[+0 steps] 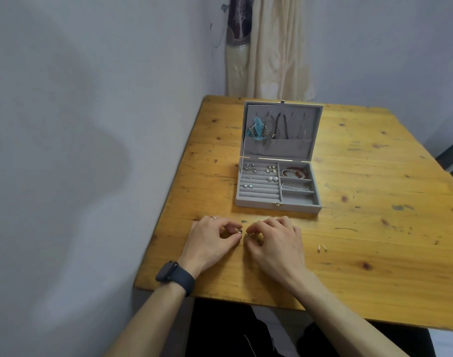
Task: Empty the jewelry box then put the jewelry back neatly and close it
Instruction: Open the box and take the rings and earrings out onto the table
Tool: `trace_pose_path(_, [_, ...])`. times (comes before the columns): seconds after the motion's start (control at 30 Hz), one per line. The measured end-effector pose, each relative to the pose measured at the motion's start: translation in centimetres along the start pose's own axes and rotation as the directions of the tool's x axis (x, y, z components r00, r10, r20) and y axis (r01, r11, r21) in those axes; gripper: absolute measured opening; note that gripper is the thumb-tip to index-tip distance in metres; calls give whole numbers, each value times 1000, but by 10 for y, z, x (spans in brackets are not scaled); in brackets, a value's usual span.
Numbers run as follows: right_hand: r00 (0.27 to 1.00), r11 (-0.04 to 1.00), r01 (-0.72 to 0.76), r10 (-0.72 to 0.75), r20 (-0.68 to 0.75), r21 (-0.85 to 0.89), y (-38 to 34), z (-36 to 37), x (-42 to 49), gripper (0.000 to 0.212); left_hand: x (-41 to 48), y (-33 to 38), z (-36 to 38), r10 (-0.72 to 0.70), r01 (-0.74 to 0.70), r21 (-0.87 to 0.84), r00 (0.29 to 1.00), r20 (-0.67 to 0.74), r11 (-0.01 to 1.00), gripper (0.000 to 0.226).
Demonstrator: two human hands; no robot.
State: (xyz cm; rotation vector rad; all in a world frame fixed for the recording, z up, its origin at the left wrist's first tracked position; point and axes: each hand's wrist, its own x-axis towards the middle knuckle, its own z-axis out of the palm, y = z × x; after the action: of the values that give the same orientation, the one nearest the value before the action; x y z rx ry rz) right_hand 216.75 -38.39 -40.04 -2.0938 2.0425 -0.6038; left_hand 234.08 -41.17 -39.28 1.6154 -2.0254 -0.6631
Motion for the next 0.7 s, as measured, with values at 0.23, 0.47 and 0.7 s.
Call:
trace_pose_path(0.23, [998, 999, -2, -1, 70, 43, 2, -6, 3, 30, 1, 2, -2, -10, 11, -14, 999, 52, 1000, 19])
trace_pose_path(0.47, [1000, 990, 27, -27, 0, 140, 21, -24, 24, 26, 23, 0, -23, -33, 40, -106, 997, 67, 994, 18])
trace_pose_path(0.7, [998, 991, 14, -5, -65, 135, 30, -23, 91, 21, 88, 23, -21, 39, -37, 35, 997, -63, 999, 21])
